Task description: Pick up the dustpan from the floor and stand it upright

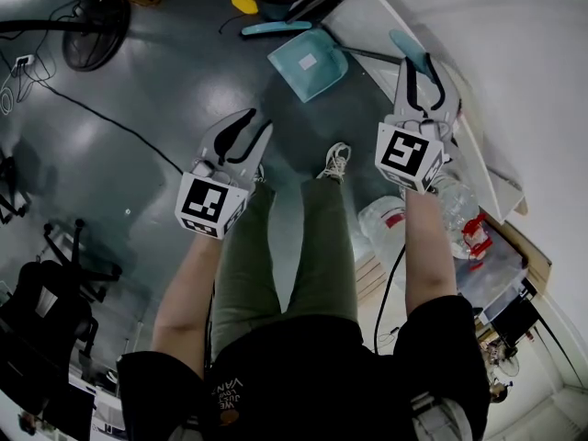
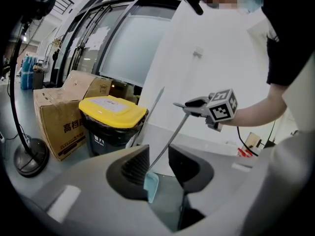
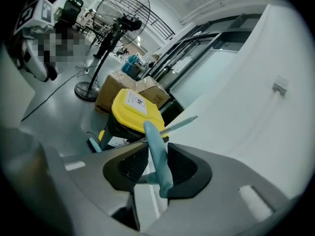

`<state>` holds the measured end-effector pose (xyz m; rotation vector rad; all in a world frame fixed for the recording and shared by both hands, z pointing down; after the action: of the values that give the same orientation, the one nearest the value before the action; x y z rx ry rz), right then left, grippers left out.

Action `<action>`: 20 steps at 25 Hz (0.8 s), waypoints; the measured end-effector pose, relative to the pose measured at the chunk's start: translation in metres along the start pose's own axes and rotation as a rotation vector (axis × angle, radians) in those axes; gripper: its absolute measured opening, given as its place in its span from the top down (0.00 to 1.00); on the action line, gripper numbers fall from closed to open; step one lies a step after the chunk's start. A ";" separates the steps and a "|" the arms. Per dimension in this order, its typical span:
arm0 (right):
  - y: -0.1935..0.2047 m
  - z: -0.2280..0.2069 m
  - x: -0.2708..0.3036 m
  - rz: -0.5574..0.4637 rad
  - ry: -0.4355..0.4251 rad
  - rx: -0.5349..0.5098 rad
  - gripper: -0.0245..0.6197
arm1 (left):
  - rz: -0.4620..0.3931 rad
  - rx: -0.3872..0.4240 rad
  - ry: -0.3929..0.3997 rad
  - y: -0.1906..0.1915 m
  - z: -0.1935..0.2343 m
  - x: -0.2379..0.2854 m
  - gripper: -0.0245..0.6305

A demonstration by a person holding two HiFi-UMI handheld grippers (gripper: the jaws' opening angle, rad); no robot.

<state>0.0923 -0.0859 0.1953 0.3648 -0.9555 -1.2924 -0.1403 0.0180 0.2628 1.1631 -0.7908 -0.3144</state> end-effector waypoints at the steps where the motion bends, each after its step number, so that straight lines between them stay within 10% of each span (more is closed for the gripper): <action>1: -0.001 0.004 -0.004 -0.012 -0.017 -0.007 0.80 | 0.000 0.000 0.000 0.000 0.000 -0.001 0.74; 20: -0.017 0.034 -0.070 0.038 -0.177 0.351 0.76 | -0.047 0.040 0.018 -0.067 -0.020 -0.028 0.74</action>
<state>0.0574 -0.0174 0.1759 0.5060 -1.3390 -1.1341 -0.1341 0.0225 0.1874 1.2220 -0.7583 -0.3275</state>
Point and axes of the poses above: the fingertips, and each gripper's own axes: x forward along the fingers, z to its left, y out of its underside, the point moved 1 cm from there along -x, backward along the fingers, and after that the axes turned 8 degrees about x, right-handed, at the moved point
